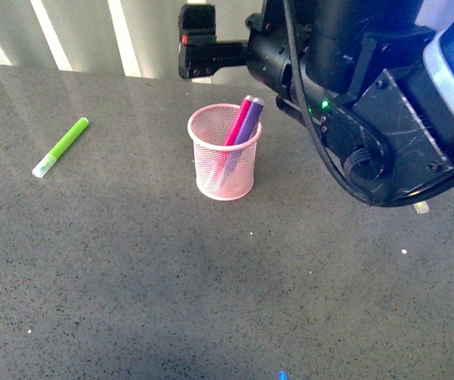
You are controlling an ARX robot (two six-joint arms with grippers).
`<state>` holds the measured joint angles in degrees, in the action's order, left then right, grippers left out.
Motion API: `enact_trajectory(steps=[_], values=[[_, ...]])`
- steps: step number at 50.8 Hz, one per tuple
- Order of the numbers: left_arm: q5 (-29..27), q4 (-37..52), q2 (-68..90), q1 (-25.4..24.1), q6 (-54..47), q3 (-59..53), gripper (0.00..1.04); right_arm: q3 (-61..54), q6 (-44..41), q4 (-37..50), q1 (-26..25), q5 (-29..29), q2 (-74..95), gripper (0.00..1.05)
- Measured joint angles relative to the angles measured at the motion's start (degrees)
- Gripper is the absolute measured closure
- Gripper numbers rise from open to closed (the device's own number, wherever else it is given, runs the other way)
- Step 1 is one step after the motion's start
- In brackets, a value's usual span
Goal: Insert purple and pink pens into pink cup
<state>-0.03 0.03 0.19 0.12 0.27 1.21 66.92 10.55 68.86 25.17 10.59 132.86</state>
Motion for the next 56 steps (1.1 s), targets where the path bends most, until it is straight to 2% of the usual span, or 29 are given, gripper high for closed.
enact_trajectory(steps=[16, 32, 41, 45, 52, 56], values=[[0.0, 0.0, 0.0, 0.0, 0.0, 0.0, 0.07, -14.99, -9.42, 4.26, -1.62, -9.55, -19.96, 0.07], [0.02, 0.0, 0.0, 0.0, 0.02, -0.02, 0.07, -38.12, -20.17, 1.22, -9.68, -19.89, -39.93, 0.07], [0.02, 0.0, 0.0, 0.0, 0.02, 0.0, 0.07, -47.23, -24.0, -1.25, -14.08, -21.38, -49.37, 0.08], [0.02, 0.0, 0.0, 0.0, 0.0, -0.02, 0.07, -50.05, -19.54, -6.93, -16.94, -17.64, -53.79, 0.19], [0.0, 0.0, 0.0, 0.0, 0.0, 0.0, 0.07, -56.3, -14.25, -5.68, -20.33, -15.17, -58.07, 0.38], [0.02, 0.0, -0.04, 0.0, 0.0, 0.0, 0.07, -60.33, -12.28, -9.31, -23.82, -10.88, -64.72, 0.57]])
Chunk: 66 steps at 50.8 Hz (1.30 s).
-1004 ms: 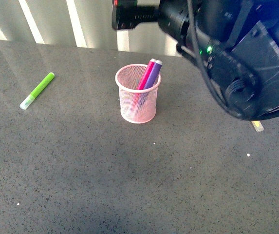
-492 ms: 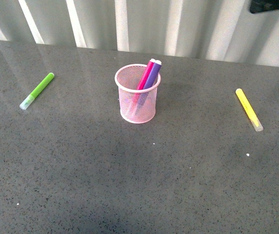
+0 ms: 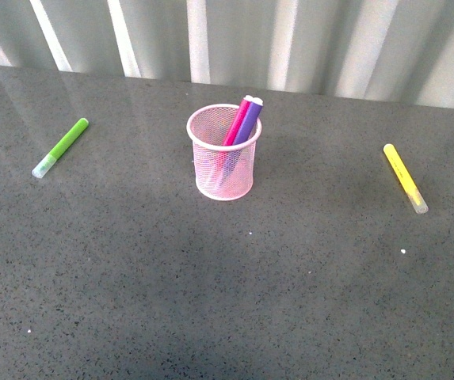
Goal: Insert purple and pink pens into pink cup
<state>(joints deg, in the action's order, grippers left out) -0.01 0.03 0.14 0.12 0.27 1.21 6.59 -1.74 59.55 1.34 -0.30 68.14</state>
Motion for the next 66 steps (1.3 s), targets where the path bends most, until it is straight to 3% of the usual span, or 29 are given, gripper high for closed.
enact_trajectory(steps=[6, 11, 36, 66], values=[[-0.02, 0.0, 0.0, 0.0, 0.0, 0.0, 0.07, -2.82, 0.83, -5.73, -1.2, 0.22, -9.75, 0.85], [0.0, 0.0, 0.0, 0.0, 0.0, 0.0, 0.07, -4.0, 0.9, -9.57, -1.2, 0.37, -14.58, 1.02], [0.0, 0.0, 0.0, 0.0, 0.0, 0.0, 0.07, -5.57, 1.14, -29.09, -1.2, 0.35, -37.29, 1.01], [0.0, 0.0, 0.0, 0.0, 0.0, 0.0, 0.07, -5.6, 1.18, -44.7, -1.2, 0.33, -53.51, 1.01]])
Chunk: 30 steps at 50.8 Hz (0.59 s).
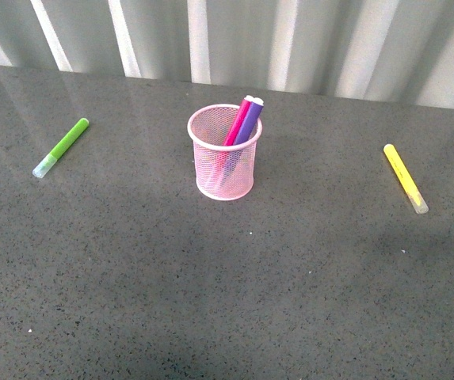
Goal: Insert purple and pink pens into pink cup
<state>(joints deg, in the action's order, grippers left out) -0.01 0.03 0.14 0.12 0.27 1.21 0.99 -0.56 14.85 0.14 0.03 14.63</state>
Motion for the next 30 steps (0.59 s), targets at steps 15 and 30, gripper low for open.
enact_trajectory(steps=[15, 30], values=[[0.0, 0.0, 0.0, 0.0, 0.0, 0.0, 0.07, 0.0, 0.0, -4.66, 0.0, 0.0, -4.66, 1.01], [0.0, 0.0, -0.11, 0.0, 0.0, -0.02, 0.07, 0.02, 0.04, -14.71, 0.0, -0.11, -14.38, 1.01]])
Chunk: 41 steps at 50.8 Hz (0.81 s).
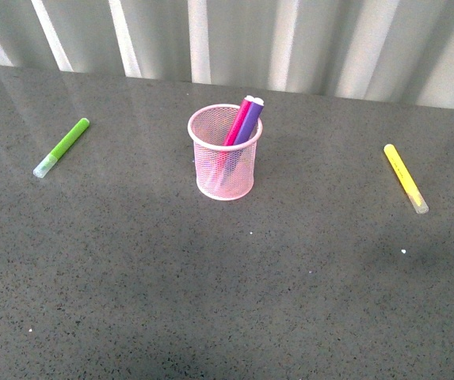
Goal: Insert purple and pink pens into pink cup
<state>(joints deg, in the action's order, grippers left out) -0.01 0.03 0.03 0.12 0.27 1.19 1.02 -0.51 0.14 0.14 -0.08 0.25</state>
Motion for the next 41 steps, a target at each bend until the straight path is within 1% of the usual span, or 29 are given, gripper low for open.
enact_trajectory(steps=[9, 26, 31, 34, 41], values=[[-0.02, 0.0, 0.04, 0.0, 0.0, 0.02, 0.07, 0.0, -0.02, -0.04, 0.0, 0.0, 0.0, 1.01], [-0.02, 0.0, 0.04, 0.0, 0.0, 0.0, 0.07, 0.0, 0.0, -0.04, 0.0, 0.0, -0.02, 0.25], [-0.02, 0.0, 0.04, 0.0, 0.0, 0.02, 0.07, 0.0, 0.07, -0.04, 0.0, 0.0, -0.02, 0.05], [-0.02, 0.0, 0.04, 0.0, 0.0, 0.0, 0.07, 0.0, 0.2, -0.04, 0.0, 0.0, -0.02, 0.08], [-0.02, 0.0, 0.04, 0.0, 0.0, 0.02, 0.07, 0.0, 0.35, -0.04, 0.0, 0.0, -0.02, 0.07]])
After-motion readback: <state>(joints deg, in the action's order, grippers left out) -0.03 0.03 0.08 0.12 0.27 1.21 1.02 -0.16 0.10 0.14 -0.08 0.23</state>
